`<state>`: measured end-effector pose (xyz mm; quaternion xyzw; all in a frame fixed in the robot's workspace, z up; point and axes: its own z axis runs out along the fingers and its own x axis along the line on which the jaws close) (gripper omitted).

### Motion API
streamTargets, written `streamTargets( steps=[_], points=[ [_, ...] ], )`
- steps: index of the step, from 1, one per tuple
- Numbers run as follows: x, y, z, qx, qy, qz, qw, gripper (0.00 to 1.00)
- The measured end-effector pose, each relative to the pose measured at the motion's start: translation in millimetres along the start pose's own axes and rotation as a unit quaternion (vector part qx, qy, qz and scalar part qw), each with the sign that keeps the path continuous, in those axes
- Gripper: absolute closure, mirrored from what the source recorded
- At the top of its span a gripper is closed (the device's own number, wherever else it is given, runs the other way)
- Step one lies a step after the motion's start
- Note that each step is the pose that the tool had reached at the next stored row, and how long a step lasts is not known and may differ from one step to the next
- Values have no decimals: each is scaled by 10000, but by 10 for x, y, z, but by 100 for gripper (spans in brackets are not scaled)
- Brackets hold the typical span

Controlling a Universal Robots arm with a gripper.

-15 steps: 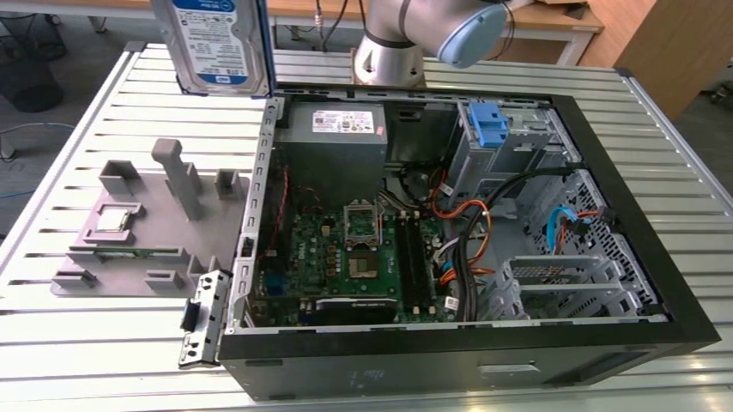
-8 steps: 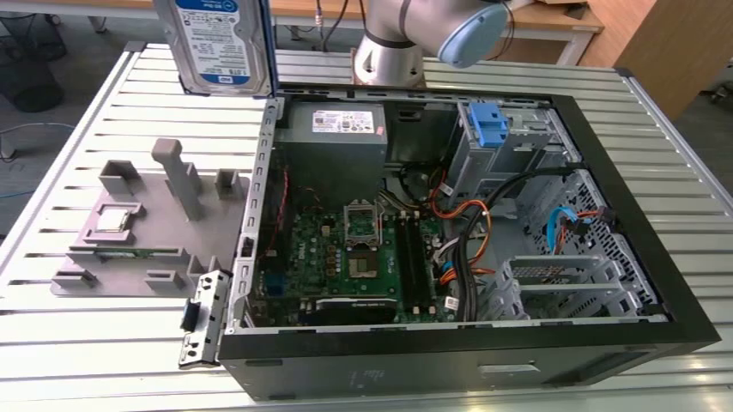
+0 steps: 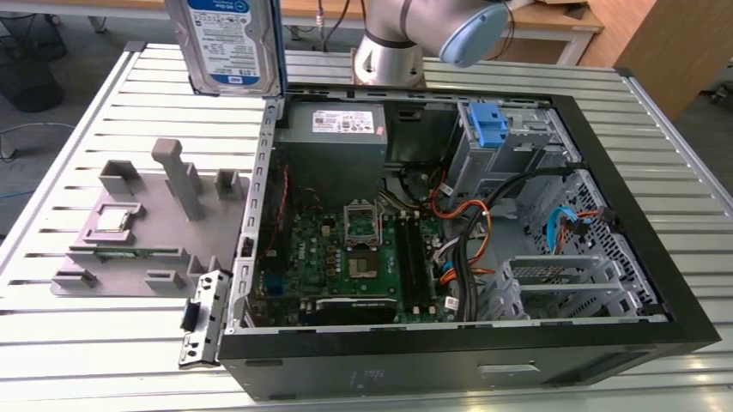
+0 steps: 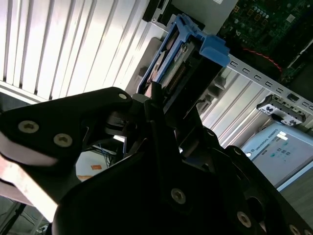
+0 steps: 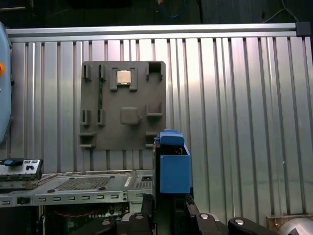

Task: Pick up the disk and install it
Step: 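Pick up the disk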

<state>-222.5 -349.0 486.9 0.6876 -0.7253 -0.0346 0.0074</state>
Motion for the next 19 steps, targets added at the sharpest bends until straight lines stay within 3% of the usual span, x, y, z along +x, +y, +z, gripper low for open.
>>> streamTargets(
  steps=[19],
  points=[
    [-17,-303,-17,-6,1,0,10000,65]
  ],
)
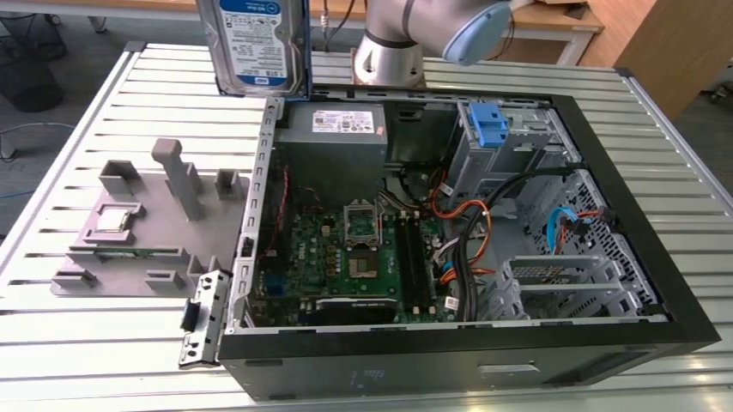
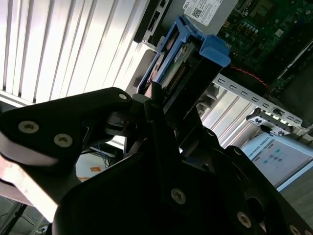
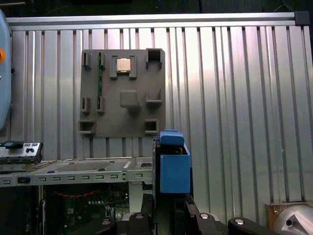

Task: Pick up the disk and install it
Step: 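Pick up the disk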

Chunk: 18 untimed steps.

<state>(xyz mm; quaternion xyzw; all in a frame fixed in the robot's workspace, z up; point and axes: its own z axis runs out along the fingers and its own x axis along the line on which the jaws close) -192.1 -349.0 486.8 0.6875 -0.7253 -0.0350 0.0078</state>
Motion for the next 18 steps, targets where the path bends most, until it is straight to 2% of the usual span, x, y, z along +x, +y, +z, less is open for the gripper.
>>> streamTargets(
  steps=[18],
  points=[
    [-14,-259,-14,-3,0,0,10000,65]
  ],
)
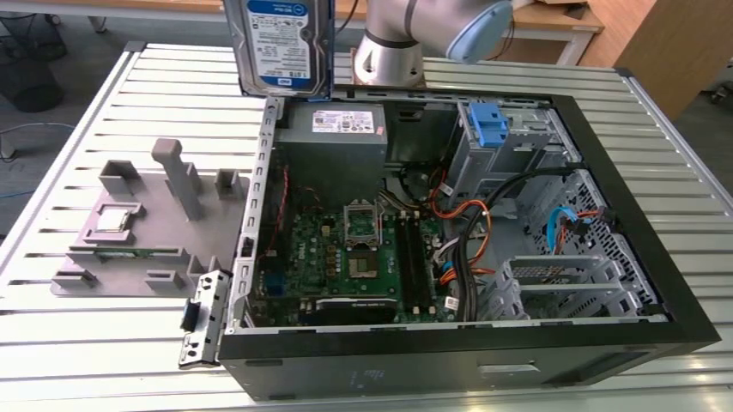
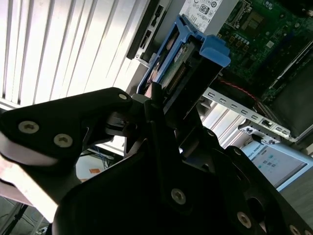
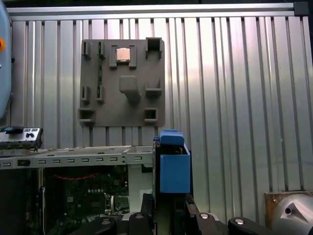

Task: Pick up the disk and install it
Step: 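Pick up the disk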

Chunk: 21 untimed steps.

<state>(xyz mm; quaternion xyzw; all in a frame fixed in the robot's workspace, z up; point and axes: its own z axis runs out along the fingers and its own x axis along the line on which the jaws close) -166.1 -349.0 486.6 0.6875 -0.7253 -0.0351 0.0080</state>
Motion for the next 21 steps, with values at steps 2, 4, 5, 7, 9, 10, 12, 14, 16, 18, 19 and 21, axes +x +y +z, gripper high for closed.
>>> streamTargets(
  steps=[2,4,5,7,9,10,12,14,16,18,19,21],
  points=[
    [-2,-28,-2,0,0,0,10000,65],
    [-3,-54,-3,0,0,0,10000,65],
    [-4,-68,-3,0,0,0,10000,65],
    [-5,-98,-5,-1,0,0,10000,65],
    [-7,-129,-6,-1,0,0,10000,65],
    [-8,-145,-7,-2,0,0,10000,65],
    [-9,-175,-8,-2,0,0,10000,65],
    [-11,-204,-10,-2,0,0,10000,65],
    [-13,-232,-12,-3,0,0,10000,65],
    [-14,-259,-13,-3,0,0,10000,65],
    [-15,-273,-14,-3,0,0,10000,65],
    [-16,-302,-15,-3,0,0,10000,65]
  ],
)
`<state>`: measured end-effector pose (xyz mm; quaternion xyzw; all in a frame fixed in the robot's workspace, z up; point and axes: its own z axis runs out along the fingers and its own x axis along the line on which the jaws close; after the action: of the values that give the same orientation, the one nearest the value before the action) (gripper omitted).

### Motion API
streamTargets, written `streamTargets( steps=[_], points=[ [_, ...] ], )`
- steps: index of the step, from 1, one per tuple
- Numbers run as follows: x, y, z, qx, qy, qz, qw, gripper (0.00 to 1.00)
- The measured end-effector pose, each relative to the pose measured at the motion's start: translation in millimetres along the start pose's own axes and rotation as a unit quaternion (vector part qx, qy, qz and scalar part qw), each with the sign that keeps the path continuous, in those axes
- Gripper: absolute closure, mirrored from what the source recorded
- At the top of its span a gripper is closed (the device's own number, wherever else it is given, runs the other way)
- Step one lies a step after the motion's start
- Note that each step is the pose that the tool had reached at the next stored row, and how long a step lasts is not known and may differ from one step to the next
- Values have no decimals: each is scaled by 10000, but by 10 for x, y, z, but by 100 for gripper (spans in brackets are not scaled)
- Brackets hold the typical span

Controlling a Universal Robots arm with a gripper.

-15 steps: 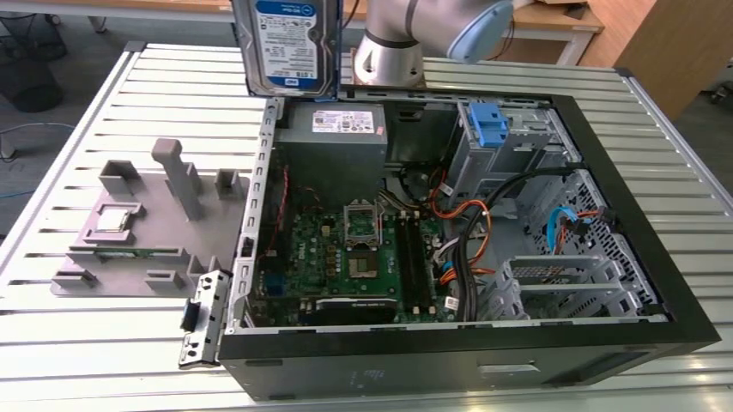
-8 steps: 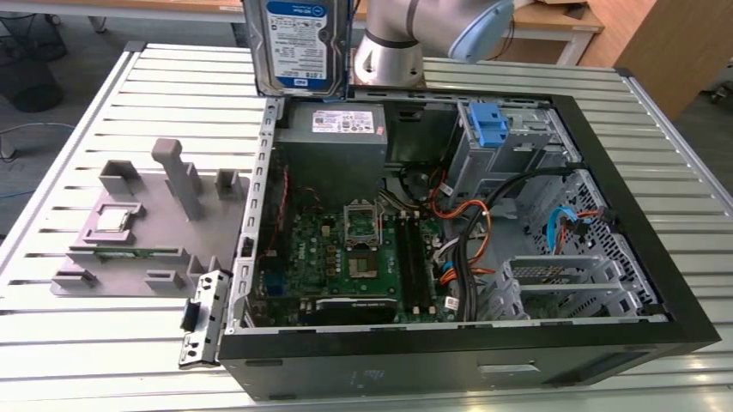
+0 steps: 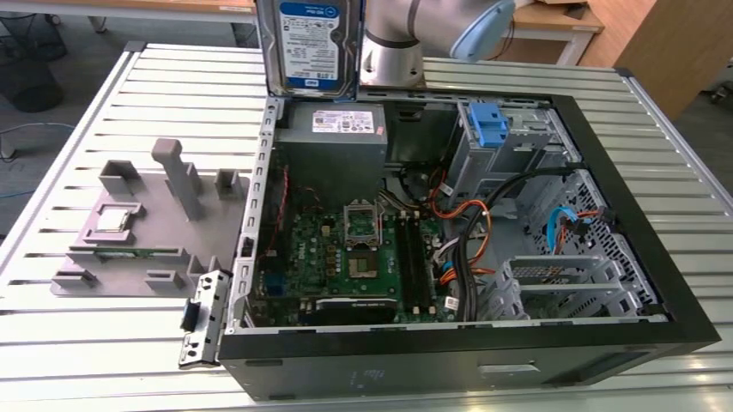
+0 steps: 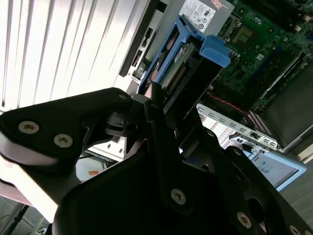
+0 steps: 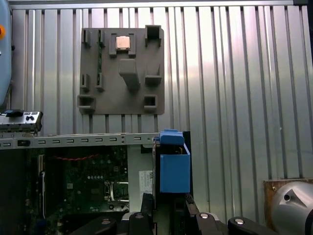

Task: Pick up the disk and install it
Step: 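Pick up the disk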

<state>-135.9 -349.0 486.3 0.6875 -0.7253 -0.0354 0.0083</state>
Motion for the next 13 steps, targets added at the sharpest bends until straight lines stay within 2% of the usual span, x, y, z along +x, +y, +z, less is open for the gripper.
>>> streamTargets(
  steps=[13],
  points=[
    [-11,-195,-8,-1,0,0,10000,65]
  ],
)
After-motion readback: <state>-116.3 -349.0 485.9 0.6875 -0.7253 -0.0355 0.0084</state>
